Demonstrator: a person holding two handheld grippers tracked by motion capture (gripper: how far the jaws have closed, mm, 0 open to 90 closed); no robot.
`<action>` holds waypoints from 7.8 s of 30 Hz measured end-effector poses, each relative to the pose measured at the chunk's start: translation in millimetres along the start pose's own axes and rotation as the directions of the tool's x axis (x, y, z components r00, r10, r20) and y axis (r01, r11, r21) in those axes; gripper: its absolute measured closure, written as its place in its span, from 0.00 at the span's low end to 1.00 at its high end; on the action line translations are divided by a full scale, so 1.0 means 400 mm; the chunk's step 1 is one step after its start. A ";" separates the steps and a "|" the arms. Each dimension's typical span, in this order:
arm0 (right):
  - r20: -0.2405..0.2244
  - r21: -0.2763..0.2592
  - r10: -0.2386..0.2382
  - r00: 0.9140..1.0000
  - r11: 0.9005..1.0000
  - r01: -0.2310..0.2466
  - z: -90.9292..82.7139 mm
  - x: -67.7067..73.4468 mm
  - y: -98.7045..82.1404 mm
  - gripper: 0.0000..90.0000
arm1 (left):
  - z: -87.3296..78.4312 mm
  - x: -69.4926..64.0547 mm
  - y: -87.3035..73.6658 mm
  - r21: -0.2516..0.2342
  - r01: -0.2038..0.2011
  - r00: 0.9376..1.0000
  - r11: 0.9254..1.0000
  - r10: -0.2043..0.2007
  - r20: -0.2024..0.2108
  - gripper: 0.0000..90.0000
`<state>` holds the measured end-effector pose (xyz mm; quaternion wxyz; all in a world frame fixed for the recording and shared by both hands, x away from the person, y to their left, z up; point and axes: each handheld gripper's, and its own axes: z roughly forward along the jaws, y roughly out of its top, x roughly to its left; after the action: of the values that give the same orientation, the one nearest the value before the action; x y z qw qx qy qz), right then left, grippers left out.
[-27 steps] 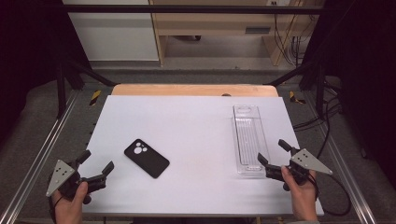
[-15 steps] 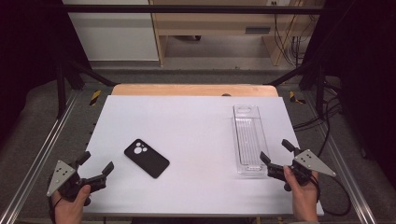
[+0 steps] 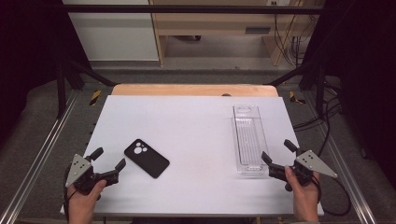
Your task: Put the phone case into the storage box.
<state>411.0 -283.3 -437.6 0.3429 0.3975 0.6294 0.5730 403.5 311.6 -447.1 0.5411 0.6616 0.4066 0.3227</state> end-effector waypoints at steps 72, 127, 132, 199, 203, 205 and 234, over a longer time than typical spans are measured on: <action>0.030 0.007 -0.093 0.995 0.996 0.093 0.016 0.023 -0.003 0.05 | 0.231 -0.166 0.001 0.488 -0.134 0.972 0.862 0.019 0.233 1.00; -0.056 0.082 -0.007 0.998 0.997 0.011 0.028 0.136 0.045 0.04 | 0.194 -0.317 0.038 0.339 -0.164 0.931 0.926 0.032 0.363 1.00; -0.103 0.068 -0.021 0.994 0.997 0.028 0.049 0.205 0.063 0.03 | 0.157 -0.227 0.053 0.276 -0.091 0.966 0.957 0.019 0.256 1.00; -0.441 0.578 -0.048 0.896 0.749 0.325 0.323 0.600 -0.101 0.06 | 0.048 -0.107 0.002 0.102 -0.007 0.999 0.995 0.002 0.047 0.07; -0.442 0.578 -0.059 0.895 0.745 0.334 0.322 0.600 -0.102 0.08 | 0.050 -0.109 0.001 0.106 -0.005 0.999 0.994 0.000 0.050 0.07; -0.440 0.579 -0.063 0.896 0.742 0.337 0.322 0.601 -0.101 0.10 | 0.050 -0.110 0.000 0.105 0.001 0.999 0.994 -0.007 0.053 0.07; -0.402 0.536 -0.159 0.902 0.758 0.372 0.305 0.572 -0.069 0.18 | 0.051 -0.084 -0.004 0.093 0.068 0.996 0.993 -0.073 0.053 0.06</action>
<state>413.7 -25.0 -473.0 0.1668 0.2880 0.8770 0.3467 405.5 272.6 -452.5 0.5325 0.6796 0.4288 0.2657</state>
